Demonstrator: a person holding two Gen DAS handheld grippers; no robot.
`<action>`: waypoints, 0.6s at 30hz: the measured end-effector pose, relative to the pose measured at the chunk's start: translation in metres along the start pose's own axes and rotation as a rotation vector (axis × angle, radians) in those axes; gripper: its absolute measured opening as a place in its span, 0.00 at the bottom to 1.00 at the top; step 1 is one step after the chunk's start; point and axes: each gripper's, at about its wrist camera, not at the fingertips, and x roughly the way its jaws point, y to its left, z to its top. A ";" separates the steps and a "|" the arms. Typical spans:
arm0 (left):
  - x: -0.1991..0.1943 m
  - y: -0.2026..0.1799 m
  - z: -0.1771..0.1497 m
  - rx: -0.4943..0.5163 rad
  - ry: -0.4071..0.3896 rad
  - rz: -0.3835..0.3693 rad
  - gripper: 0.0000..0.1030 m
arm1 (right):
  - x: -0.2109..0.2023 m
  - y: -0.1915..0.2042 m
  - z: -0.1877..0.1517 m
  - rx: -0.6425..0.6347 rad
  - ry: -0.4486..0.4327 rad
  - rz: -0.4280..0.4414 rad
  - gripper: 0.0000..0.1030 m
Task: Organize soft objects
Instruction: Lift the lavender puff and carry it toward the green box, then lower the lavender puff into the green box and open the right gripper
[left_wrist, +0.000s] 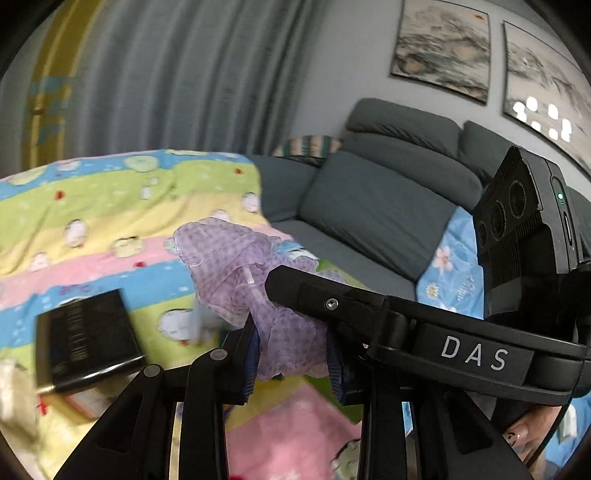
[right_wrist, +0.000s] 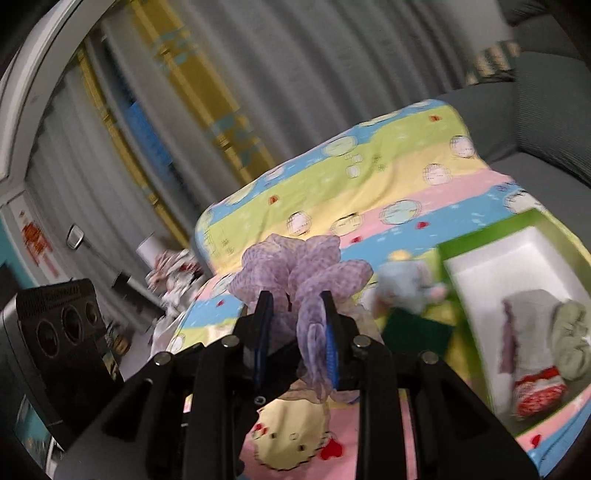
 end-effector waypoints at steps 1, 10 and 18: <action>0.011 -0.005 0.002 0.012 0.006 -0.016 0.31 | -0.003 -0.009 0.001 0.018 -0.018 -0.030 0.25; 0.083 -0.042 0.001 0.044 0.087 -0.123 0.31 | -0.014 -0.080 0.004 0.162 -0.065 -0.182 0.25; 0.135 -0.069 -0.007 0.066 0.197 -0.185 0.31 | -0.025 -0.134 -0.001 0.314 -0.075 -0.249 0.25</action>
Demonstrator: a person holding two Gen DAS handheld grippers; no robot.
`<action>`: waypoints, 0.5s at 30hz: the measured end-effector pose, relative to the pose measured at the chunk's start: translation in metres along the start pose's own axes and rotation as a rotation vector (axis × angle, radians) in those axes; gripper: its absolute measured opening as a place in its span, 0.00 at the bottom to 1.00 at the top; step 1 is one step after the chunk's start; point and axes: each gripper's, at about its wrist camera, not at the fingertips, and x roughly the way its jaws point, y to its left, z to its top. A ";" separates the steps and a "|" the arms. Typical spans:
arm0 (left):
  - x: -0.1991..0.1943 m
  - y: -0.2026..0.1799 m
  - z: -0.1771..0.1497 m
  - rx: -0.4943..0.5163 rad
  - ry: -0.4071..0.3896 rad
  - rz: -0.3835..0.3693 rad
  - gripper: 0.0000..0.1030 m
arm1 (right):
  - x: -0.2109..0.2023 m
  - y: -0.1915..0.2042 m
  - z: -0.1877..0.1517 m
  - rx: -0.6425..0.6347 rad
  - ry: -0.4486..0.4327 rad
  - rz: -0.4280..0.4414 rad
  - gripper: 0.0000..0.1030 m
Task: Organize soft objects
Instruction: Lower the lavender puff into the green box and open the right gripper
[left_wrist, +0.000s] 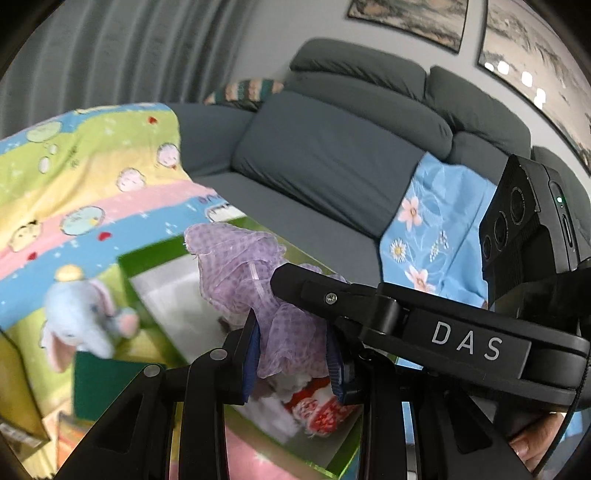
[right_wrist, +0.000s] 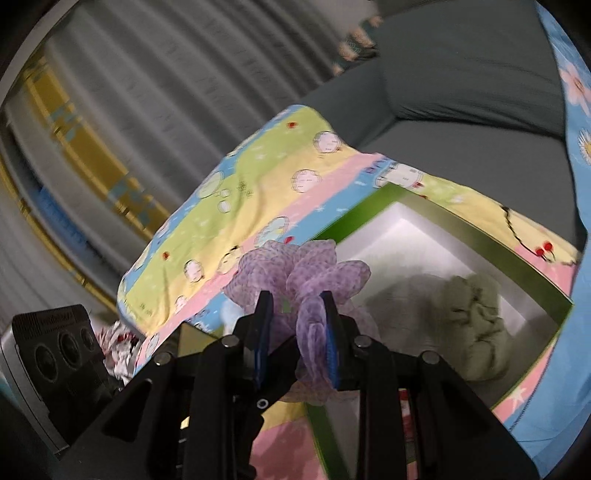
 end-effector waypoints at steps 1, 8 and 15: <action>0.006 -0.001 0.000 -0.001 0.013 -0.007 0.31 | 0.001 -0.005 0.001 0.013 0.001 -0.010 0.25; 0.035 -0.006 -0.002 0.002 0.086 -0.007 0.31 | 0.007 -0.032 0.002 0.091 0.026 -0.080 0.25; 0.050 -0.008 -0.006 -0.002 0.133 0.001 0.31 | 0.013 -0.041 0.004 0.117 0.037 -0.134 0.24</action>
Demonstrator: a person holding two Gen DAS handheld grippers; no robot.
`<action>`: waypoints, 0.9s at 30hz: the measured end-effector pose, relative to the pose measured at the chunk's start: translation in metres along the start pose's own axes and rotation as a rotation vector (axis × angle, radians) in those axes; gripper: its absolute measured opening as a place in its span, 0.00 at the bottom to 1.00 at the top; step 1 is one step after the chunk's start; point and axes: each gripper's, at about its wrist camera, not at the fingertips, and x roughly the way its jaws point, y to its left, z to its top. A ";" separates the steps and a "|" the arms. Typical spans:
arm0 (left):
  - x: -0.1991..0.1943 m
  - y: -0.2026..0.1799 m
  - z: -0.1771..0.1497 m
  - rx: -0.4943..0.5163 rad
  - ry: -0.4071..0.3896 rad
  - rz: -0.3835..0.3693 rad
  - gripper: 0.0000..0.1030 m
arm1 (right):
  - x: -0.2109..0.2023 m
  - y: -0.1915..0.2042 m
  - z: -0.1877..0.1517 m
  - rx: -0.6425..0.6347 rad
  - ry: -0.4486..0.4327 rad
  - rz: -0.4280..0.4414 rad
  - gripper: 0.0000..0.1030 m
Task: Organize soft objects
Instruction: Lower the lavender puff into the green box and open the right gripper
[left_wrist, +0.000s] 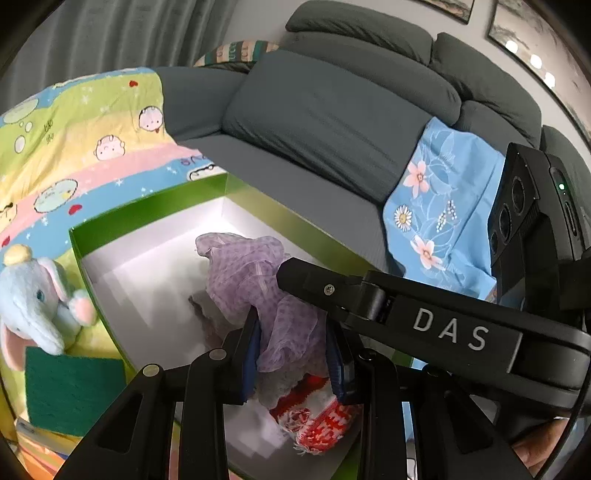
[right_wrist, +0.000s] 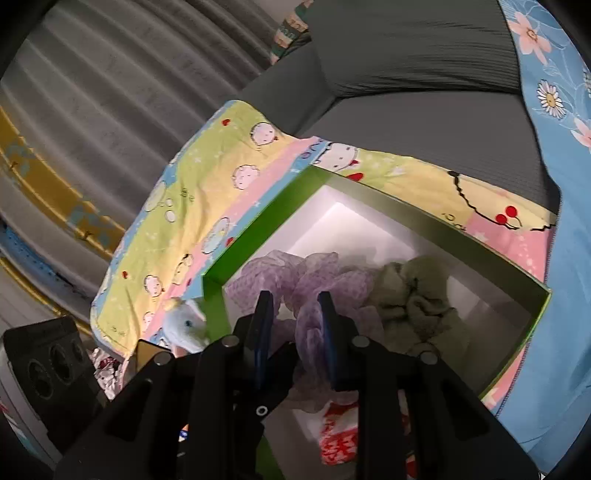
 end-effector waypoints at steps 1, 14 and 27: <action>0.001 -0.001 0.000 0.003 0.004 0.006 0.31 | 0.001 -0.001 0.000 0.004 0.004 -0.003 0.24; -0.014 -0.006 -0.003 0.022 0.008 0.056 0.31 | -0.004 -0.008 0.002 0.007 -0.017 -0.061 0.26; -0.055 0.007 -0.004 -0.026 -0.059 0.075 0.65 | -0.024 0.000 0.002 0.009 -0.090 -0.055 0.70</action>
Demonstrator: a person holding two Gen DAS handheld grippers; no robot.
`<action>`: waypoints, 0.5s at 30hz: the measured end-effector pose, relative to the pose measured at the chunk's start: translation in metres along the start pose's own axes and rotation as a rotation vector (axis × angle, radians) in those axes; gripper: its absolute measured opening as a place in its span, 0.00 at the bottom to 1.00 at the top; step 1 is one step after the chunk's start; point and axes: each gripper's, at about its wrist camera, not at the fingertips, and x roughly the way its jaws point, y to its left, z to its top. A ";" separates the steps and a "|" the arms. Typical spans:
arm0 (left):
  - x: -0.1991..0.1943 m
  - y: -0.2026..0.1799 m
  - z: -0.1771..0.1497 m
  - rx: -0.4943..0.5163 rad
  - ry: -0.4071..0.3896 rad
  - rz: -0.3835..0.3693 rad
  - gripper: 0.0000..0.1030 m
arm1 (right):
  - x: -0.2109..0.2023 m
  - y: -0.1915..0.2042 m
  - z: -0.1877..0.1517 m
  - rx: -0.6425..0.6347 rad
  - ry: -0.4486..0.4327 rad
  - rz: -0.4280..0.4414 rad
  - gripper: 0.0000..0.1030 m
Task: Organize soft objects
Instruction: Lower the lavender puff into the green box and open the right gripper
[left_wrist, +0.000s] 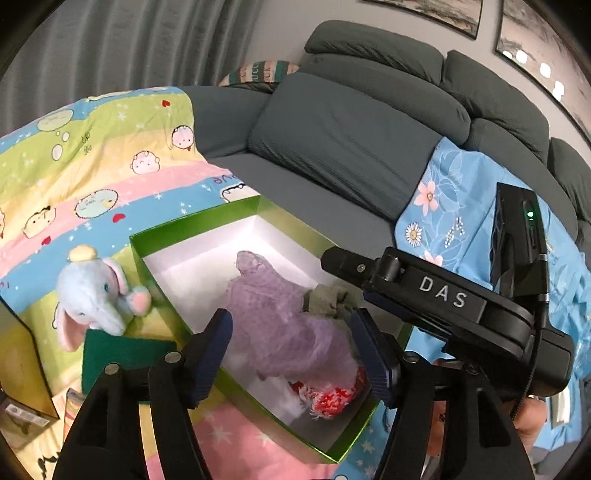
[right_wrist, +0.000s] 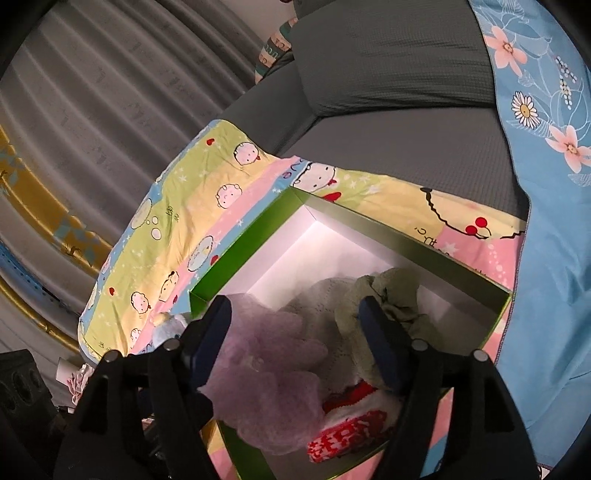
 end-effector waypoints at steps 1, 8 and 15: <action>0.001 0.000 0.000 -0.001 0.008 0.007 0.65 | -0.002 0.001 0.000 -0.003 -0.006 0.002 0.71; -0.007 0.002 -0.003 -0.012 0.012 0.009 0.79 | -0.009 0.006 -0.001 -0.024 -0.032 0.006 0.81; -0.028 0.017 -0.008 -0.085 -0.002 0.022 0.80 | -0.013 0.012 -0.002 -0.032 -0.043 0.029 0.89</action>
